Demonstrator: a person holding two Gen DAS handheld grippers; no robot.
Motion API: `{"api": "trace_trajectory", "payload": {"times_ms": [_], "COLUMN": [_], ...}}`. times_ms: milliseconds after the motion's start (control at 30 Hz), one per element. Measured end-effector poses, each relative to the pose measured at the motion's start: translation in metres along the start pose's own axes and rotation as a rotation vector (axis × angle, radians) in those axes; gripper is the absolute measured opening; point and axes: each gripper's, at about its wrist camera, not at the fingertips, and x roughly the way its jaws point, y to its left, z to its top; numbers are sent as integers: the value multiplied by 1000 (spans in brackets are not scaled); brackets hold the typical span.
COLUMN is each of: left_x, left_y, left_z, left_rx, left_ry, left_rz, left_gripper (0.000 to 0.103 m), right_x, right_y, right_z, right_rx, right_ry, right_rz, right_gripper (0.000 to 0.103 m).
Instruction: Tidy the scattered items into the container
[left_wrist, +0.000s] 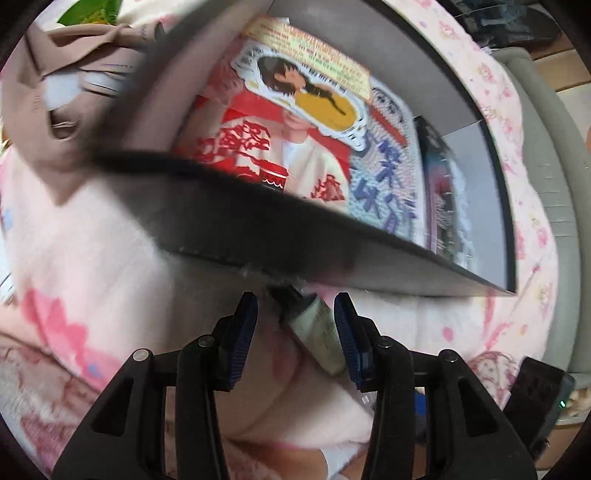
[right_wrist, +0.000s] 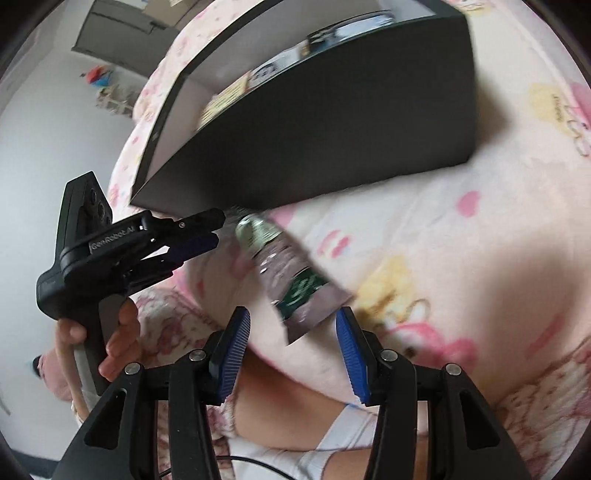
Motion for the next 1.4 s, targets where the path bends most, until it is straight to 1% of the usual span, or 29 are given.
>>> {"api": "trace_trajectory", "payload": {"times_ms": [67,133,167,200,233,267,333,433,467,533,600,633,700,733,767,833,900,1000,1033,1100,1133,1167,1200,1267,1333,1400], "left_x": [6,4,2,1,0,-1,-5,-10,-12,-20,-28,-32,-37,-37,-35,-32,-32,-37,-38,-37,-38,-40,-42,-46,-49,-56], "left_y": [1,0,0,0,0,-1,-4,-9,-12,-15,-12,-11,-7,-5,-3,1,2,8,11,14,13,12,11,9,8,7], "left_z": [3,3,2,2,1,-1,-5,-15,-19,-26,-25,-22,-10,-5,0,6,9,14,17,20,21,22,23,23,20,16], "left_rx": [1,18,28,30,32,33,49,74,89,116,100,98,95,86,77,48,35,-6,-23,-32,-24,-16,-4,18,33,48], "left_ry": [-10,-16,-21,-18,-2,16,27,71,88,93,93,81,38,29,23,18,0,-27,-34,-42,-46,-44,-39,-26,-8,10], "left_rz": [18,16,6,4,-3,-29,-39,-73,-84,-101,-118,-104,-30,-13,-22,-58,-99,-168,-171,-144,-136,-139,-156,-129,-108,-119], "left_gripper": [43,42,39,33,26,23,22,17,17,18,18,19,21,24,27,38,39,40,40,39,39,37,31,31,31,31], "right_x": [6,15,15,14,12,7,-2,-16,-20,-28,-39,-42,-42,-39,-36,-33,-27,-25,-27,-24,-19,-12,-5,-2,-6,-14], "right_y": [-6,-10,-12,-12,-11,-10,-5,-2,-4,-8,-12,-13,-13,-14,-15,-17,-19,-24,-27,-32,-34,-35,-35,-30,-26,-25], "right_z": [0,0,0,1,2,4,6,8,9,9,10,9,10,11,10,12,14,20,23,29,32,36,38,37,35,32], "right_rx": [4,22,22,15,9,3,-12,-37,-35,-19,-11,-13,-15,-16,-10,8,27,59,74,96,102,103,105,78,57,55], "right_ry": [15,27,20,8,-5,-24,-64,-120,-134,-161,-194,-198,-189,-178,-160,-138,-129,-160,-173,-181,-163,-141,-116,-110,-123,-130], "right_rz": [25,33,29,22,18,13,6,-60,-67,-80,-101,-114,-143,-140,-131,-116,-125,-141,-137,-130,-126,-105,-86,-86,-80,-63], "right_gripper": [44,43,36,30,28,26,24,23,23,23,23,23,24,24,24,24,24,24,24,24,24,24,27,27,27,27]}}
